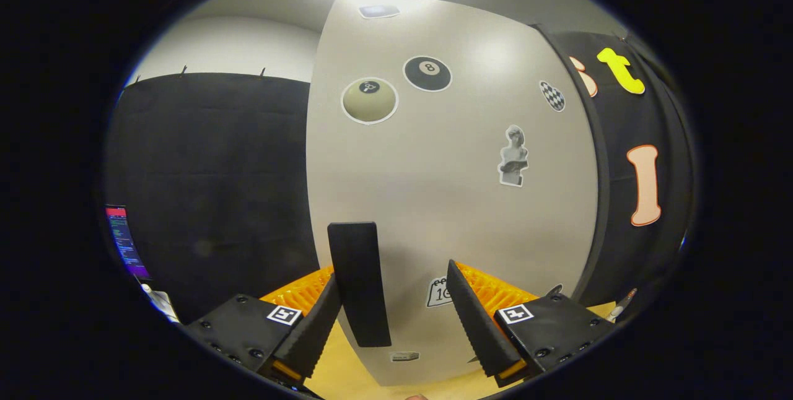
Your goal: Open the shoe cabinet door, grab the shoes and put them into the shoe cabinet, then close the shoe cabinet door.
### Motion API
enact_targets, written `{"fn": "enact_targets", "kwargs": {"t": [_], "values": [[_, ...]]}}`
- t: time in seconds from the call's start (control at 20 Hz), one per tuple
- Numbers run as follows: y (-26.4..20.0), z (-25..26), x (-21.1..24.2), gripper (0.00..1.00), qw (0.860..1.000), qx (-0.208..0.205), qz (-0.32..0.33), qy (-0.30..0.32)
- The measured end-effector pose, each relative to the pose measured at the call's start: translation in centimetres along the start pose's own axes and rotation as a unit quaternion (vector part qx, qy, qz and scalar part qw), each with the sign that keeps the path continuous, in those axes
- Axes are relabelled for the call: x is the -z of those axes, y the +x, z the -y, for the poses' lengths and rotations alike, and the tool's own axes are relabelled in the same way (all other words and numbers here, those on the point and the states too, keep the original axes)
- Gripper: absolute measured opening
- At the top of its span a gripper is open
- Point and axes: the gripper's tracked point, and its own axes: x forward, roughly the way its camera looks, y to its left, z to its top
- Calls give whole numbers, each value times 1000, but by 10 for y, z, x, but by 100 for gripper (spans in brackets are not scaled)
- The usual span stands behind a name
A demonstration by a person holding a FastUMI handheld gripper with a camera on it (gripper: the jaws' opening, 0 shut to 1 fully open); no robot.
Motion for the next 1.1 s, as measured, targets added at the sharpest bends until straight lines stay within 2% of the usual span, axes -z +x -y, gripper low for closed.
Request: {"fn": "enact_targets", "kwargs": {"t": [0.15, 0.3, 0.6, 0.7, 0.85, 1.1], "values": [[30, -4, 0, 100, 1000, 12, 4, -2], [52, -3, -3, 100, 999, 42, 8, -13], [50, -6, -3, 100, 997, 76, 2, -15], [38, -9, -12, 100, 997, 78, 15, -11], [-6, -13, -24, 100, 996, 84, 28, -16], [-87, -1, -37, 100, 991, 126, 41, -30]]}}
